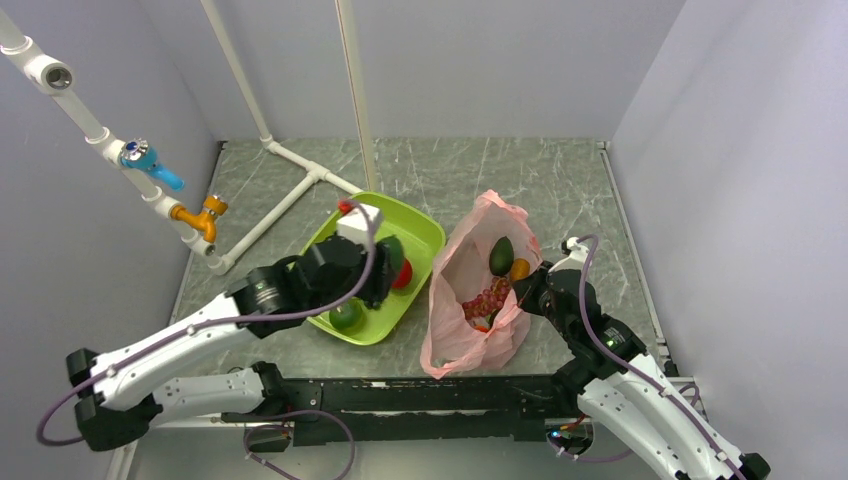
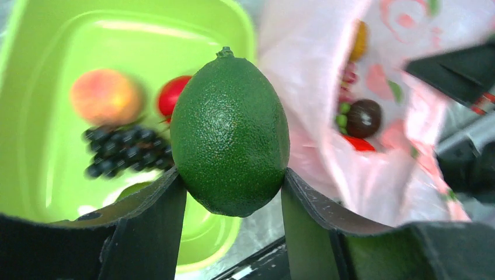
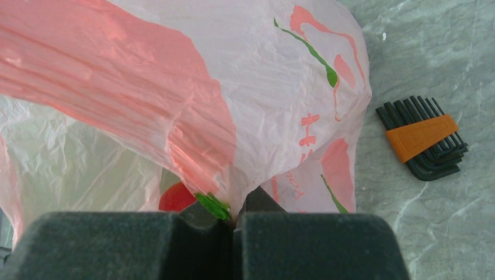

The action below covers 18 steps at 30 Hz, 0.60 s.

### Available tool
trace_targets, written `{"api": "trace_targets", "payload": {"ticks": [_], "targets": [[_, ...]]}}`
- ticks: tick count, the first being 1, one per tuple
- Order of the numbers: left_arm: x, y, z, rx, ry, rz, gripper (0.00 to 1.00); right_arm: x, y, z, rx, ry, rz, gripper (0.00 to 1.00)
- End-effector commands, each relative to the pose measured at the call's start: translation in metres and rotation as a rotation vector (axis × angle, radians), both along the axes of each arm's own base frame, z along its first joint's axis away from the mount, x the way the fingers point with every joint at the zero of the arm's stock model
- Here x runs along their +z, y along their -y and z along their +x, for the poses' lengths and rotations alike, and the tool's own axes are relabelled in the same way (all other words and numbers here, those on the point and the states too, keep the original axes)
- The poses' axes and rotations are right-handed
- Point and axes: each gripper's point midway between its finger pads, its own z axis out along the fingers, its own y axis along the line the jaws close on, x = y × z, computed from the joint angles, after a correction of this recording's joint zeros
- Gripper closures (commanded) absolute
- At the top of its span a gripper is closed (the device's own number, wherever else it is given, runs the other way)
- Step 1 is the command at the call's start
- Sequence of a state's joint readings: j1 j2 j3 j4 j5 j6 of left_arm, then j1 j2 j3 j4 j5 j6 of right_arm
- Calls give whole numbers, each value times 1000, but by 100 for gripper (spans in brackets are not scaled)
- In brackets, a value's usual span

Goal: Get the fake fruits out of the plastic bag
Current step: Place the fake fruit in the bin.

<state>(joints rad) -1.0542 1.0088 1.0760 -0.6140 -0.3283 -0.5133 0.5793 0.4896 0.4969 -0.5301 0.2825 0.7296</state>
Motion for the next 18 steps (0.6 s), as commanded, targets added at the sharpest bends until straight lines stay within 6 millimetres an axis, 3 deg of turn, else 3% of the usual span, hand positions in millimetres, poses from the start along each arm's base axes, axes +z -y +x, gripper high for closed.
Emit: {"api": "trace_targets", "payload": {"ticks": [1, 4, 14, 16, 18], "targets": [[-15, -85, 22, 398, 8, 60, 59, 8, 1, 3, -10, 28, 7, 100], [-36, -118, 25, 538, -34, 75, 53, 8, 1, 3, -9, 28, 7, 100], [-104, -156, 64, 665, -165, 113, 58, 10, 0, 1, -5, 28, 14, 100], [-114, -162, 70, 697, -196, 146, 52, 11, 1, 1, -8, 29, 15, 100], [-122, -165, 72, 715, -236, 180, 34, 12, 1, 0, -6, 30, 16, 100]]}}
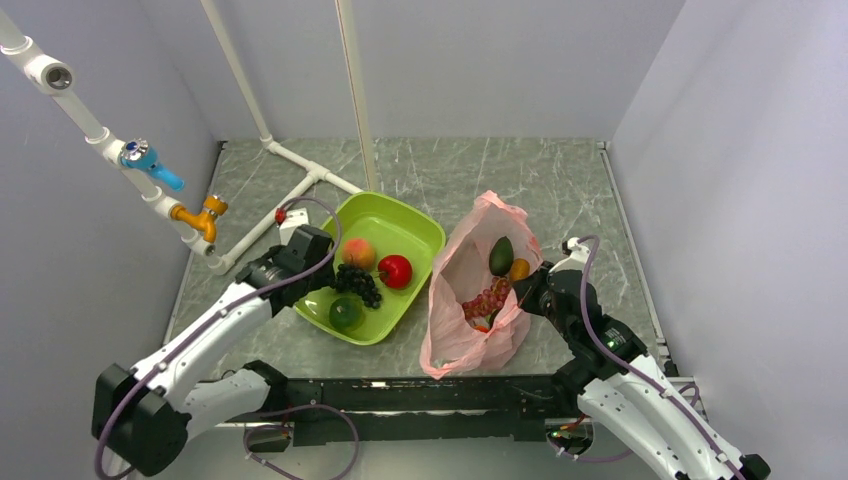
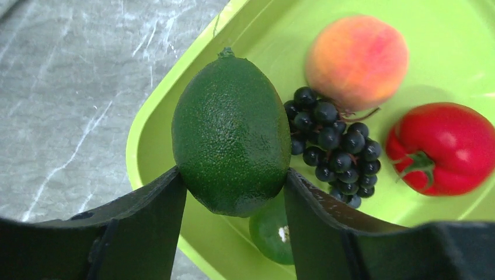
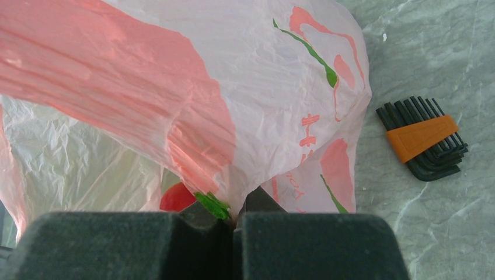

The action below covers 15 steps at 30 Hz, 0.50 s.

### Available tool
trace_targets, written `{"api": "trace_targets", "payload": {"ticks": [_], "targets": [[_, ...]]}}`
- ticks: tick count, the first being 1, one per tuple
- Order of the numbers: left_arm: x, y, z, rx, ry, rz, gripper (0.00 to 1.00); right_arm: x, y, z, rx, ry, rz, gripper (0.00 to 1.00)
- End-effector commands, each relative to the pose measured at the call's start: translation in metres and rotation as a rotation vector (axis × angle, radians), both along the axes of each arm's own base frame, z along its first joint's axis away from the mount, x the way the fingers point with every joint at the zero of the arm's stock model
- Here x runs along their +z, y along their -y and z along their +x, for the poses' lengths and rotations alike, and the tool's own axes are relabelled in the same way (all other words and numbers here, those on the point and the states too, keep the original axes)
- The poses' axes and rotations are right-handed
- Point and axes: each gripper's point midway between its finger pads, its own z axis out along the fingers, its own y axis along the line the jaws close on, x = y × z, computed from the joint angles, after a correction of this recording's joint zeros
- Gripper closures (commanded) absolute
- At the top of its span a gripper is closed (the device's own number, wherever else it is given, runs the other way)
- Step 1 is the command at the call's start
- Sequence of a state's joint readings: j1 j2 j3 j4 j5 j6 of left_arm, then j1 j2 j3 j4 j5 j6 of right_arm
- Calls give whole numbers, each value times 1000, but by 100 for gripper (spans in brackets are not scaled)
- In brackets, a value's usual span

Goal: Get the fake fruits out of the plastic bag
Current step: Place the fake fruit in the bin.

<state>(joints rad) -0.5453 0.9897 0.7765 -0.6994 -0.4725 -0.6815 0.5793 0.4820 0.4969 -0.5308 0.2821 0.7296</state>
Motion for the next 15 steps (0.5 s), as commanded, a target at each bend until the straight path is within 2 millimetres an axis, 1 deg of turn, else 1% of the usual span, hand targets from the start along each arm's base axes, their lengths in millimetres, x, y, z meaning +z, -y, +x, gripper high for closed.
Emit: {"api": "trace_targets", "payload": {"ticks": [1, 2, 3, 6, 8, 11, 13, 15], "targets": [[-2, 6, 16, 10, -26, -19, 25, 11, 1, 1, -8, 25, 10, 100], [-3, 7, 16, 9, -43, -21, 17, 11, 2, 1, -9, 26, 9, 100], [-4, 9, 16, 5, -54, -25, 12, 11, 2, 0, -8, 27, 8, 100], [-2, 16, 15, -8, -58, -63, 3, 10, 2, 0, -7, 26, 3, 100], [3, 19, 13, -14, -47, -90, 2, 8, 2, 0, -7, 22, 3, 100], [18, 29, 11, -61, -13, -154, 3, 7, 2, -1, -2, 18, 1, 100], [30, 42, 9, -126, 12, -222, 4, 8, 2, -1, -1, 21, 2, 100], [45, 62, 5, -223, 38, -311, 6, 8, 1, -1, 3, 24, 5, 100]]}}
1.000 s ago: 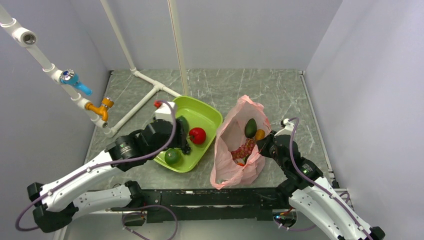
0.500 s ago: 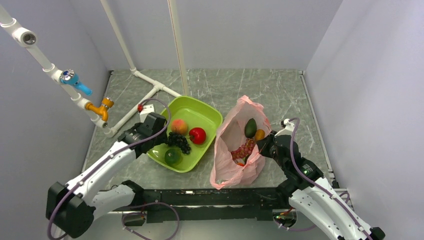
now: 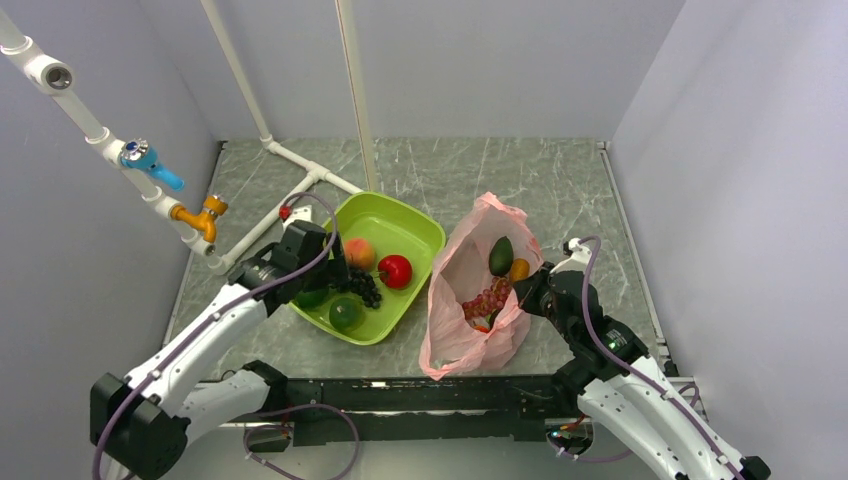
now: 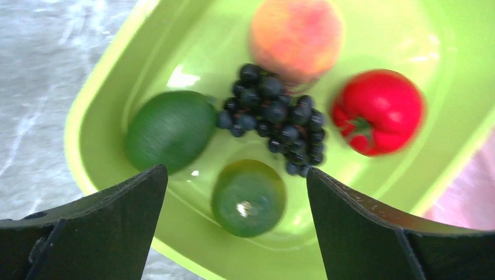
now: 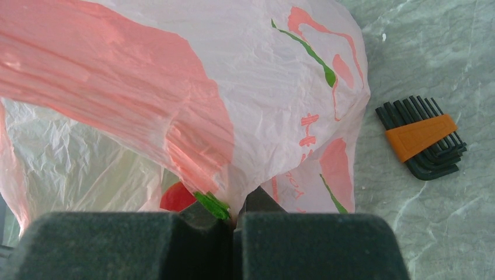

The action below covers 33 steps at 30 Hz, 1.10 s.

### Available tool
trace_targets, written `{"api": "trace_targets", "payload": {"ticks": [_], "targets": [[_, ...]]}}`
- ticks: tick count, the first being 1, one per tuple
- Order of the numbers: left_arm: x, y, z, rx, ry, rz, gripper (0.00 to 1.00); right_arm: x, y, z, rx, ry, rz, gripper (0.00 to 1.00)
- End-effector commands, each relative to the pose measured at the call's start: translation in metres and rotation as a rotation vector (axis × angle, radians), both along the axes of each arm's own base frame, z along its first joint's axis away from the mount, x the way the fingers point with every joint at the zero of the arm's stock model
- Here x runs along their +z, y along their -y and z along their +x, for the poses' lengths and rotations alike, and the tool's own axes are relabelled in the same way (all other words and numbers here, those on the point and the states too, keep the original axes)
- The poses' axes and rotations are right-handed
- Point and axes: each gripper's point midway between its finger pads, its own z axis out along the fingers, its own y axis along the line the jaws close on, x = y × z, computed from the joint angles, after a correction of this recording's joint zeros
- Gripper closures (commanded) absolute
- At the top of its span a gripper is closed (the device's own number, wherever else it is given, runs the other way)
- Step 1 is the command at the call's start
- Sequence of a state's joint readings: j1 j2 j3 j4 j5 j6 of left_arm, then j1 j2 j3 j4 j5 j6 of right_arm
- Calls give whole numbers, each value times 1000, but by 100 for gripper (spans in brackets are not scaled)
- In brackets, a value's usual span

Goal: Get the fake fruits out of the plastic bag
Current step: Place the fake fruit in the bin, then take out the fake fruit from the plastic bag.

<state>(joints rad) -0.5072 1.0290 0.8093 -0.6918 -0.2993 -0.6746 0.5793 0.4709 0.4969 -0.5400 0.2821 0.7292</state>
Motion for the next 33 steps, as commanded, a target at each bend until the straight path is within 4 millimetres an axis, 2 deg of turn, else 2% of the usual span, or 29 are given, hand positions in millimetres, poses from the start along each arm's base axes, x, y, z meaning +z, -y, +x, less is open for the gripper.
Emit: {"api": "trace_targets", "payload": {"ticks": [1, 9, 13, 17, 21, 25, 27, 31, 33], "targets": [[56, 49, 2, -179, 125, -259, 8, 7, 0, 0, 3, 20, 4, 100], [124, 126, -27, -508, 296, -652, 15, 7, -2, -2, 13, 17, 17, 100], [153, 159, -47, -625, 374, -707, 16, 7, -2, -2, 12, 14, 15, 100], [169, 200, -66, -745, 423, -696, 17, 7, -2, -3, 13, 8, 21, 100], [165, 242, -76, -826, 411, -664, 19, 4, -1, -8, -5, -24, 46, 100], [147, 289, -81, -896, 370, -553, 24, -10, 9, -19, -108, -114, 93, 100], [133, 308, -78, -903, 349, -471, 25, -16, 18, -22, -198, -158, 126, 100], [111, 335, -65, -880, 312, -385, 28, -38, 49, -38, -440, -274, 131, 100], [101, 346, -59, -880, 306, -367, 31, -44, 53, -42, -477, -304, 126, 100]]}}
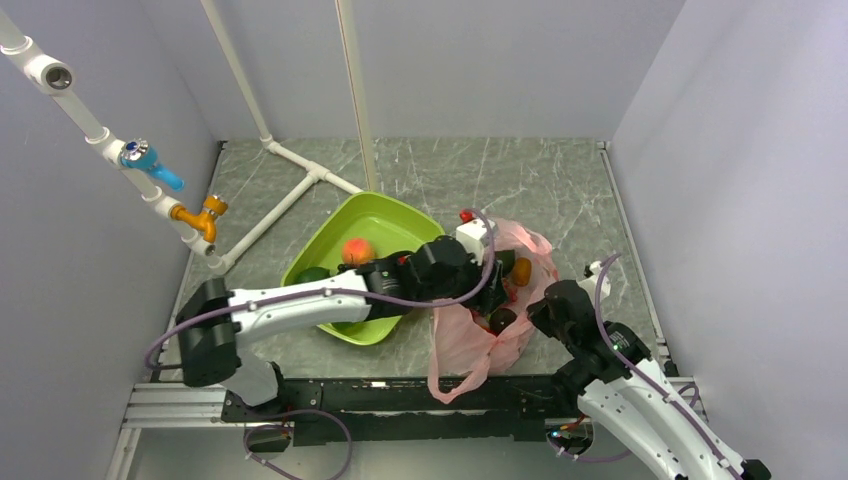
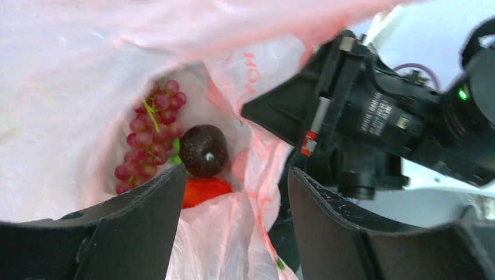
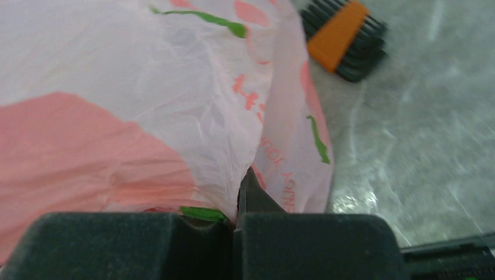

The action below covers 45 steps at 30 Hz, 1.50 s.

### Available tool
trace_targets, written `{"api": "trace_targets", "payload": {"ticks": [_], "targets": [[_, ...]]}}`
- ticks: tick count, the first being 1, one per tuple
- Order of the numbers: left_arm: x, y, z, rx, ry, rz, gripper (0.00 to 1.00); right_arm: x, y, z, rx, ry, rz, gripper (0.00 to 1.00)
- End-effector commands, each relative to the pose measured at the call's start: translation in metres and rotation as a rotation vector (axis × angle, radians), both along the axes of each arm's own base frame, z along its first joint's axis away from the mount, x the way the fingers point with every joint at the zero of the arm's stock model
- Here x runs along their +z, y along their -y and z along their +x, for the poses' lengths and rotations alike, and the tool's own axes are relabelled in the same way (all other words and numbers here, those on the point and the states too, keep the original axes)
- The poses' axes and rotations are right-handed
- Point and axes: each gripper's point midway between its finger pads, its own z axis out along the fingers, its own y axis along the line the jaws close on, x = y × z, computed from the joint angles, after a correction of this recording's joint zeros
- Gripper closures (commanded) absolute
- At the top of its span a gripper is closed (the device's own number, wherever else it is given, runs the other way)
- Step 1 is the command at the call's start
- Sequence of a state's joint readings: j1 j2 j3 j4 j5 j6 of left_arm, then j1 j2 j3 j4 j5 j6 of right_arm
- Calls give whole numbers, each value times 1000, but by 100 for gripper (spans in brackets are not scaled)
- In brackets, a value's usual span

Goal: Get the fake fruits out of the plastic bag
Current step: Take out the fake fruit from the plastic bag.

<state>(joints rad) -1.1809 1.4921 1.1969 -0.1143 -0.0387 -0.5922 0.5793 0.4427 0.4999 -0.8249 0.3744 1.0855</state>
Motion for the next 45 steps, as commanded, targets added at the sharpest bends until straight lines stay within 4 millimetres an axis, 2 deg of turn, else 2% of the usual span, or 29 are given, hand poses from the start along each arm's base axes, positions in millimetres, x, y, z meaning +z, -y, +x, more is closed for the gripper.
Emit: {"api": "trace_targets", "payload": {"ticks": [1, 6, 15, 17, 19, 22, 30, 34, 37, 40, 45], "targets": [[-8, 18, 24, 60, 59, 51, 33, -8, 21, -10, -183, -84, 7, 100], [-42, 32, 45, 123, 89, 131, 40, -3, 3, 0, -89, -43, 33, 100], [-71, 50, 88, 242, 207, 162, 42, 14, 5, 2, -53, 22, 16, 100], [-80, 53, 88, 235, 180, 203, 39, 16, 7, 2, -51, 32, 6, 100], [-96, 54, 82, 214, 139, 243, 32, 20, 9, 2, -51, 48, 7, 100], [-119, 49, 75, 200, 87, 282, 24, 24, 7, 3, -41, 73, 23, 100], [-171, 44, 72, 193, 23, 390, 23, 17, 2, 2, -22, 53, 27, 100], [-190, 43, 71, 188, 11, 408, 31, 17, 4, 2, -28, 58, 27, 100], [-191, 44, 73, 179, 6, 421, 47, 18, 4, 3, -28, 64, 27, 100], [-174, 46, 76, 174, 27, 410, 63, 15, 3, 3, -27, 59, 24, 100], [-126, 47, 79, 157, 77, 360, 93, 14, 3, 3, -24, 51, 17, 100]]}}
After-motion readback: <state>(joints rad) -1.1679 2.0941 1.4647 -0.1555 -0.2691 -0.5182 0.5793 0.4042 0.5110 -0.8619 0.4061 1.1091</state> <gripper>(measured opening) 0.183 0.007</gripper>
